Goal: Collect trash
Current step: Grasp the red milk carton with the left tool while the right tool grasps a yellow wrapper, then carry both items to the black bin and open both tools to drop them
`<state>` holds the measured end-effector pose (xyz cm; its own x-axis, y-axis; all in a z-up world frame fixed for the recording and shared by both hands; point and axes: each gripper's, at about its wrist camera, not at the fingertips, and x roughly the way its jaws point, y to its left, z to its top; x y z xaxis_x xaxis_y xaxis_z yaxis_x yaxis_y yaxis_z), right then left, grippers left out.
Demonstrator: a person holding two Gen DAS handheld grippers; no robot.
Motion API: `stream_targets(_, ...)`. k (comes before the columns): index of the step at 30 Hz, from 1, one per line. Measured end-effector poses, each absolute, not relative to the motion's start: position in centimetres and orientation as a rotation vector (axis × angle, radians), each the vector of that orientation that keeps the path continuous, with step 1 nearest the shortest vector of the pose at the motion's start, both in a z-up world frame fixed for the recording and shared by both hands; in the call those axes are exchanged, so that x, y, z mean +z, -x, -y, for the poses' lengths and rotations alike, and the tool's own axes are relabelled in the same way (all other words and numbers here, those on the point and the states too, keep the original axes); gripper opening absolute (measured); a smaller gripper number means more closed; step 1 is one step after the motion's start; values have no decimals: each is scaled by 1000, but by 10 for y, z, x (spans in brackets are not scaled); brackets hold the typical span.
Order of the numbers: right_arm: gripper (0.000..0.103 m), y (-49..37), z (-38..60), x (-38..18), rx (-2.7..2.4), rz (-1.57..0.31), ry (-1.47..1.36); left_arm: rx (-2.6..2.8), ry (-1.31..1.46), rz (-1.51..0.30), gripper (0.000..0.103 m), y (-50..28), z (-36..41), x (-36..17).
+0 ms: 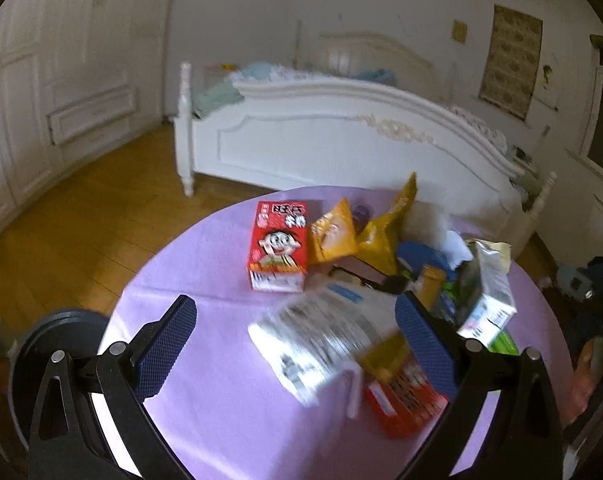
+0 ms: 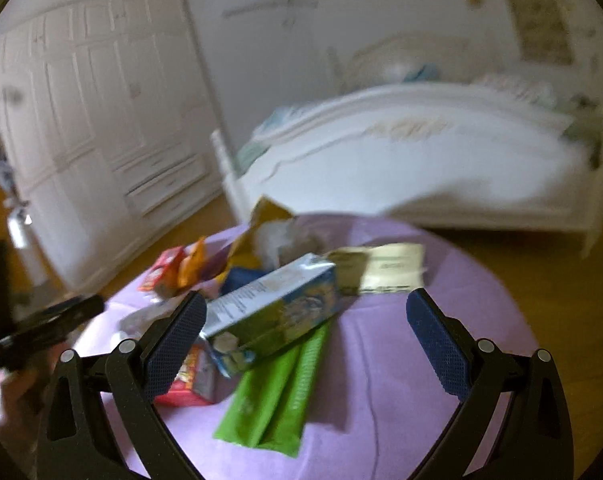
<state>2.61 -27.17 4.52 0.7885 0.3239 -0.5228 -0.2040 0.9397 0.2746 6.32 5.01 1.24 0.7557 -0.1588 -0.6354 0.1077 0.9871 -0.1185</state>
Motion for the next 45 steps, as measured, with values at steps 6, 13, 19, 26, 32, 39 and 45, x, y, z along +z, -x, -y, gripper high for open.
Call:
stream_targets(6, 99, -137, 242, 85, 399, -825, -208, -205, 70, -801, 97, -138, -58, 2)
stream_targets(13, 99, -236, 188, 65, 433, -1082, -190, -258, 112, -966, 79, -179, -62, -36)
stream_targets(19, 57, -273, 173, 16, 374, -1281, -236, -273, 119, -968, 55, -183, -69, -36)
stream_targets(26, 33, -261, 185, 24, 445, -1160, -337, -295, 167, -922, 54, -170, -79, -27)
stream_targets(32, 31, -210, 205, 71, 504, -893, -417, -340, 205, -811, 54, -130, -93, 5)
stream_targets(39, 31, -121, 196, 119, 542, -659, -391, -316, 264, -685, 54, -41, -134, 37)
stream_targets(45, 31, -82, 156, 102, 575, -766, -296, -227, 321, -658, 54, 29, -187, 30)
